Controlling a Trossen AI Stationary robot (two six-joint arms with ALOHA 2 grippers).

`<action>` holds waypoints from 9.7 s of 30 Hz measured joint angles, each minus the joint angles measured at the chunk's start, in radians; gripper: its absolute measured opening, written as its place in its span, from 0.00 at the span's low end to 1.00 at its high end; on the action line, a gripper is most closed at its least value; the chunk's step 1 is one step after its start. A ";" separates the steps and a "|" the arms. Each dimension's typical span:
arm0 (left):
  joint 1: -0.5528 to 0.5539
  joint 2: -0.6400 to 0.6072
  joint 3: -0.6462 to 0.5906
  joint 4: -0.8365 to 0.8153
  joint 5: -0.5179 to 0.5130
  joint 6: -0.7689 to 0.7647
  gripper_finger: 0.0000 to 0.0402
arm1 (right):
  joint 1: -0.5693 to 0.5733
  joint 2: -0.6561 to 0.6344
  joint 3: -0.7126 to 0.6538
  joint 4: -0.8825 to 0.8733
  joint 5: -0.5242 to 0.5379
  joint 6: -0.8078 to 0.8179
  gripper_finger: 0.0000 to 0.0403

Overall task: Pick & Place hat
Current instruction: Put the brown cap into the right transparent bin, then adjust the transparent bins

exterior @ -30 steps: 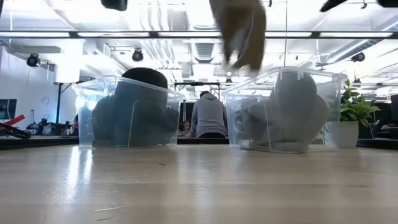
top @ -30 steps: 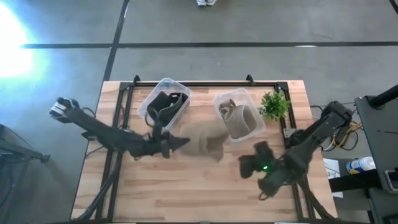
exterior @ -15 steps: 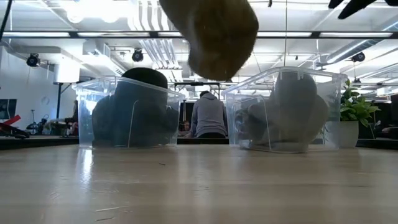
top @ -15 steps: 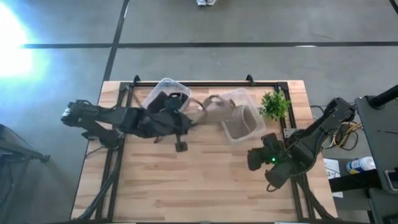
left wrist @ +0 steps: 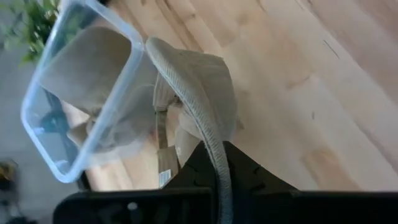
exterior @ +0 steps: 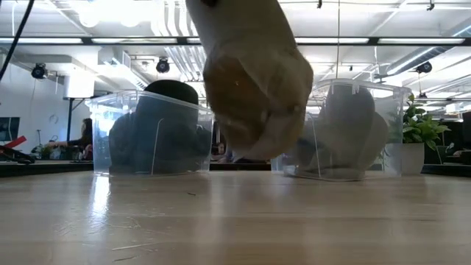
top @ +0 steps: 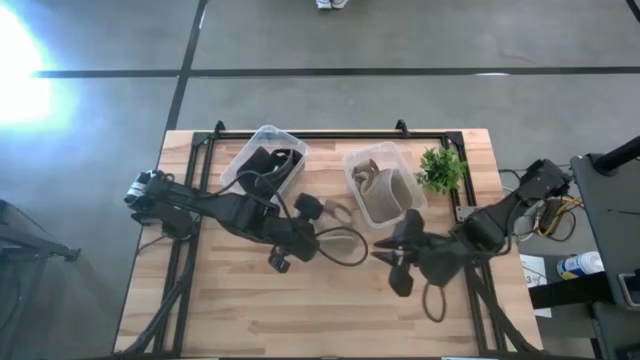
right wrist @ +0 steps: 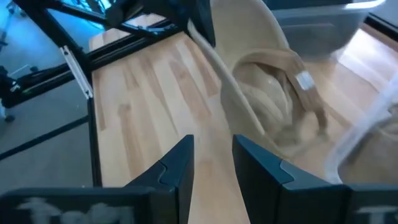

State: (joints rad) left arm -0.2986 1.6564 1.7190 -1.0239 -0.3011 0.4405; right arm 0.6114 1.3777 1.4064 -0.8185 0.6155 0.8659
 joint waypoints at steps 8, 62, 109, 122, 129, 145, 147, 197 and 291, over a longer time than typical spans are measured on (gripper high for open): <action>-0.024 -0.006 0.068 0.006 -0.044 0.155 0.02 | -0.058 0.149 0.161 -0.001 -0.052 -0.303 0.27; -0.108 -0.014 0.076 0.043 -0.175 0.105 0.22 | -0.172 0.480 0.582 -0.229 -0.170 -0.385 0.03; -0.117 -0.273 -0.128 -0.026 -0.465 -0.659 0.39 | -0.424 -0.402 -0.485 0.546 0.228 -0.320 0.03; -0.118 -0.276 -0.185 -0.013 -0.485 -0.683 0.39 | -0.433 -0.428 -0.813 0.646 0.219 0.124 0.03; -0.118 -0.276 -0.205 -0.006 -0.483 -0.682 0.39 | -0.435 -0.406 -0.894 0.597 0.177 0.318 0.03; -0.118 -0.276 -0.207 0.030 -0.483 -0.684 0.39 | -0.434 -0.392 -0.711 0.418 -0.017 0.175 0.25; -0.118 -0.276 -0.207 0.030 -0.483 -0.687 0.39 | -0.431 -0.393 -0.665 0.419 -0.013 0.118 0.27; 0.133 -0.467 -0.831 0.237 -0.276 -0.344 0.39 | -0.036 0.038 -0.389 0.075 -0.197 0.441 0.31; 0.411 0.129 -0.242 0.076 0.144 -0.229 0.05 | 0.000 -0.195 -0.426 -0.364 -0.036 0.817 0.24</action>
State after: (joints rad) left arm 0.1120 1.7855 1.4772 -0.9475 -0.1575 0.2111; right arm 0.6113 1.1824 0.9802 -1.1824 0.5797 1.6826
